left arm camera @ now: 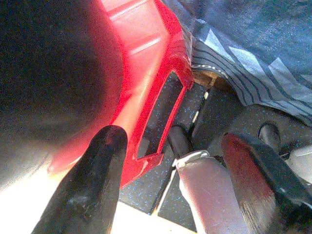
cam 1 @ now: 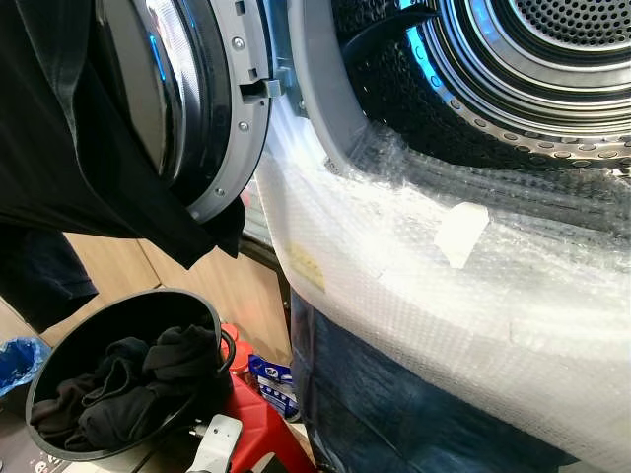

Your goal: Clothes washing

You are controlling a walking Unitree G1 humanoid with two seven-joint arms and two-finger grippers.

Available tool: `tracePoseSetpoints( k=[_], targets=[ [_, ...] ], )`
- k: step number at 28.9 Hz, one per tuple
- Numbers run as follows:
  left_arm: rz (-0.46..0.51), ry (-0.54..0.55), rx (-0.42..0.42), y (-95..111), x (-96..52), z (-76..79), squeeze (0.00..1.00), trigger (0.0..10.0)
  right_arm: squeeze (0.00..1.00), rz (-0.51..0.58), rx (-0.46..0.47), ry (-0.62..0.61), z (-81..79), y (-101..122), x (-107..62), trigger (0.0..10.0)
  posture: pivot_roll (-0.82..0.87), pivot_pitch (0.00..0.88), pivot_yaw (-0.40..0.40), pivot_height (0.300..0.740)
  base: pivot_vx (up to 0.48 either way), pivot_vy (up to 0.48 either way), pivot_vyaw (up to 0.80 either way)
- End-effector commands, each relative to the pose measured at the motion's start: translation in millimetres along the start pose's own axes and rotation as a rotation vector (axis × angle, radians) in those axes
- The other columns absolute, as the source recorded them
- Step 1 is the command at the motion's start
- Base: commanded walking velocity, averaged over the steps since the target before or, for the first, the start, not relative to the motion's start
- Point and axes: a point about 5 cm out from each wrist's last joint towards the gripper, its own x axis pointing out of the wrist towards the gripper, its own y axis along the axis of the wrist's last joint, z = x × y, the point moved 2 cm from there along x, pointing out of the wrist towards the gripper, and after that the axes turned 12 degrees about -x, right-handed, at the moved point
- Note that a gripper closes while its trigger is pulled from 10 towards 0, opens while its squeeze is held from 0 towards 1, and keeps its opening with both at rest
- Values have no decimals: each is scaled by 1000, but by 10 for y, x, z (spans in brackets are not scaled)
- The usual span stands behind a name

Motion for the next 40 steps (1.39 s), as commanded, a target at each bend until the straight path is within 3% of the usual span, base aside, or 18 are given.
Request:
tracePoseSetpoints(
  k=[1,9,11,17,18,20,22,23,27,30,36,37,40],
  targets=[
    [0,15,-18,-28,-19,-79,0,10000,0,-89,-4,29,-133,-275,-44,10000,-5,60,110,740,0,0,0],
    [2,-101,-39,92,11,86,0,10000,0,-55,45,-39,-58,-170,-25,10000,5,61,107,740,0,0,0],
    [-8,-265,8,194,21,307,0,10000,0,-45,47,-45,-28,-104,-11,10000,13,57,110,740,0,0,0],
    [-8,-265,8,194,21,307,0,10000,0,-45,47,-45,-28,-104,-11,10000,13,57,110,740,0,0,0],
    [-14,-322,32,222,19,382,0,10000,0,-44,38,-44,-23,-87,-8,10000,12,57,113,740,0,0,0],
    [-60,-591,203,282,-52,656,0,10000,0,-54,29,-22,-77,-47,5,10000,6,46,145,740,0,0,0],
    [-94,-740,290,277,-127,747,0,10000,0,-62,27,-12,-120,-55,6,10000,8,45,150,740,0,0,0],
    [-89,-801,368,278,-193,722,0,10000,0,-65,41,-11,-143,-91,-2,10000,12,45,154,740,0,0,0],
    [-10,-844,397,459,-289,787,0,10000,0,-83,30,2,-176,-163,-16,10000,30,42,154,740,0,0,0],
    [32,-942,462,569,-465,918,0,10000,0,-101,16,13,-198,-232,-30,10000,39,38,151,740,0,0,0],
    [49,-908,589,680,-648,922,0,10000,0,-101,11,29,-240,-226,-29,10000,49,32,153,740,0,0,0],
    [85,-942,607,772,-785,982,0,10000,0,-98,-5,34,-261,-208,-25,10000,62,29,152,740,0,0,0],
    [143,-958,693,915,-976,1066,0,10000,0,-88,-21,41,-278,-162,-16,10000,73,29,151,740,0,0,0]
  ],
)
